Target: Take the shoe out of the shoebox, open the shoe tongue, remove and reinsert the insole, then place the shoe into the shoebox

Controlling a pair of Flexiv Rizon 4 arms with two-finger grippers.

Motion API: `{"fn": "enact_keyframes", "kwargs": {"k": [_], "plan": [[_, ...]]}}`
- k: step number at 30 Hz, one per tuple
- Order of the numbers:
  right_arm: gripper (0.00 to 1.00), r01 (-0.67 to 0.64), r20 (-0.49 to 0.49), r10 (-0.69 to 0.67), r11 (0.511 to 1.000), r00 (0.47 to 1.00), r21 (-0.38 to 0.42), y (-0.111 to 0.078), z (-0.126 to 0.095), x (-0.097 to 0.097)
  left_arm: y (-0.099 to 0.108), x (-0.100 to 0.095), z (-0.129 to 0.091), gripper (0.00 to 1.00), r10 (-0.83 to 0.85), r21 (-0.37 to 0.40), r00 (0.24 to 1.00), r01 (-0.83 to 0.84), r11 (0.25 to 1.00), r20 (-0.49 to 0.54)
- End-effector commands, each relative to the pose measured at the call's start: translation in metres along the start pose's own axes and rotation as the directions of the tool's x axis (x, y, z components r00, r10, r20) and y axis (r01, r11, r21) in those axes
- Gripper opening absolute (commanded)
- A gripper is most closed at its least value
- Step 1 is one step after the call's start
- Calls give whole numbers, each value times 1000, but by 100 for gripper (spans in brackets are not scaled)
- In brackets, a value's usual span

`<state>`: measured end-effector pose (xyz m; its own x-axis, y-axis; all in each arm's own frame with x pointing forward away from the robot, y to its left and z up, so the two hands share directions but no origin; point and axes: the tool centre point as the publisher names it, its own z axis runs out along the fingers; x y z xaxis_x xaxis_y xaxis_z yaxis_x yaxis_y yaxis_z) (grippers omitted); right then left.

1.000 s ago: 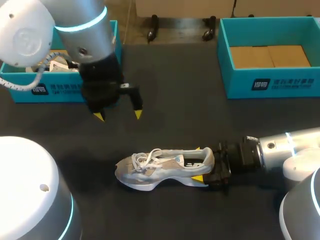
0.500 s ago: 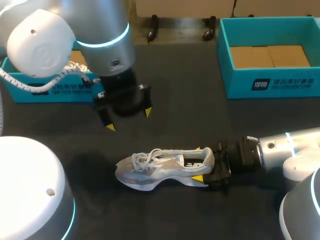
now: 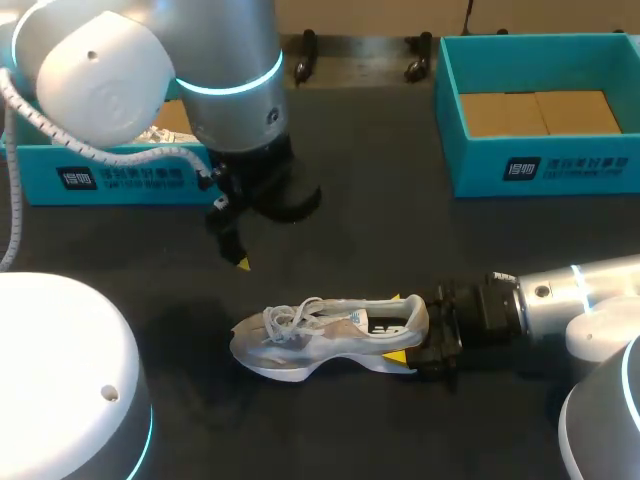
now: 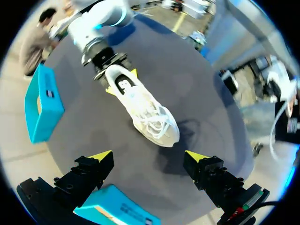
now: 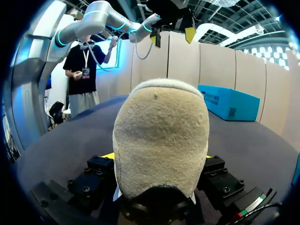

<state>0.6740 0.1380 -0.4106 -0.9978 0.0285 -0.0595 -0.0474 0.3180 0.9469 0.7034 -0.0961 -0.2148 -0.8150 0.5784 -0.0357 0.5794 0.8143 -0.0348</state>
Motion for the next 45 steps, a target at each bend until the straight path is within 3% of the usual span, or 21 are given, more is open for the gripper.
{"fn": "enact_keyframes", "kwargs": {"k": [1,13,21,23,28,34,36,38,45], "plan": [[0,-1,-1,1,1000,1000,4,-3,3,-1,-15,-8,10,100,-984,-209,56,974,91,-167],[0,-1,-1,1,1000,1000,4,-3,3,-1,-15,-8,10,100,-984,-209,56,974,91,-167],[0,-1,-1,1,1000,1000,4,-3,3,-1,-35,9,20,100,-946,-182,-298,945,-273,-130],[0,-1,-1,1,1000,1000,4,-3,3,-1,-37,16,20,100,-921,-175,-359,927,-333,-150],[0,-1,-1,1,1000,1000,4,-3,3,-1,-31,22,19,100,-826,-127,-537,843,-522,-172],[0,-1,-1,1,1000,1000,4,-3,3,-1,-27,20,22,100,-624,-164,-767,642,-749,-151],[0,-1,-1,1,1000,1000,4,-3,3,-1,-33,19,21,100,-600,-164,-788,615,-771,-137],[0,-1,-1,1,1000,1000,4,-3,3,-1,-42,17,21,100,-604,-114,-791,612,-783,-95],[0,-1,-1,1,1000,1000,4,-3,3,-1,-42,17,21,100,-604,-114,-791,612,-783,-95]]}}
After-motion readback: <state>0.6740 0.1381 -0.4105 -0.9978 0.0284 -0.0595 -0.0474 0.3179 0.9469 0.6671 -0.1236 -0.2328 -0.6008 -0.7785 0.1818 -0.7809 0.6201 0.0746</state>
